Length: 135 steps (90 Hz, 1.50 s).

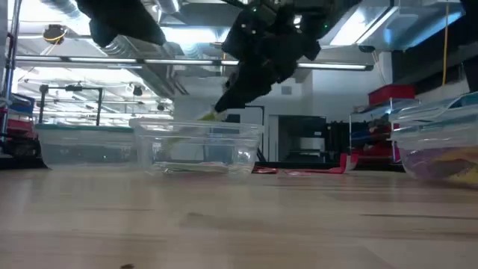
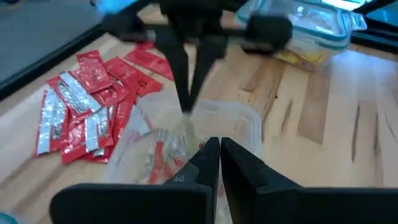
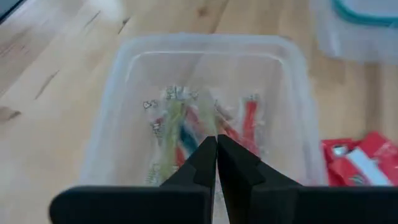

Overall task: Sort candy
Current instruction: Put the green candy stick into the square transparent bin, then close the square transparent bin

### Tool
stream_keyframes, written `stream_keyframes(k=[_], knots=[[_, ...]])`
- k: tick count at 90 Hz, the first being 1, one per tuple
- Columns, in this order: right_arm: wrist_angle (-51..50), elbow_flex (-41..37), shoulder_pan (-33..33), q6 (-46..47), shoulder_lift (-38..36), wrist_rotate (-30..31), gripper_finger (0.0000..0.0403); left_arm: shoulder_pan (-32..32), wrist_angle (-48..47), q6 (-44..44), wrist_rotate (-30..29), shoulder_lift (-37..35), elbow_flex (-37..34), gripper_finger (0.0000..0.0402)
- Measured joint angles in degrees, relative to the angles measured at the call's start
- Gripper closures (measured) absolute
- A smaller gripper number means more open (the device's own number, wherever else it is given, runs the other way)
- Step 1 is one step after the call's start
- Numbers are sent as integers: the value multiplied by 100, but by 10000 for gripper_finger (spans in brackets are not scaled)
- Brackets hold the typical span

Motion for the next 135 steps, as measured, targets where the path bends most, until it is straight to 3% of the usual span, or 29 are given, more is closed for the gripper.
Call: stream_keyframes(k=[15, 34, 49, 72, 92, 118, 135], knots=[[32, -34, 74, -70, 55, -9, 369, 101, -14, -91, -38, 1, 0, 402], [-376, -1, 59, -794, -151, -40, 251, 167, -41, -175, 4, 2, 2, 402], [-1121, 93, 74, -1509, -1008, 1026, 202, 318, -561, -611, 182, 2, 4, 402], [-2514, -106, -57, -1677, -2441, 2010, 215, 766, -1350, -1163, 313, 2, 4, 402], [-3157, -759, 160, -319, -4160, 3240, 250, 1120, -1408, -886, 310, 2, 4, 402], [-4123, -1524, 1365, 2394, -6129, 3192, 276, 1121, -1319, -816, 310, 2, 0, 402], [-3874, -2279, 1998, 3455, -6708, 2157, 276, 911, -1305, -1193, 293, 22, -94, 402]])
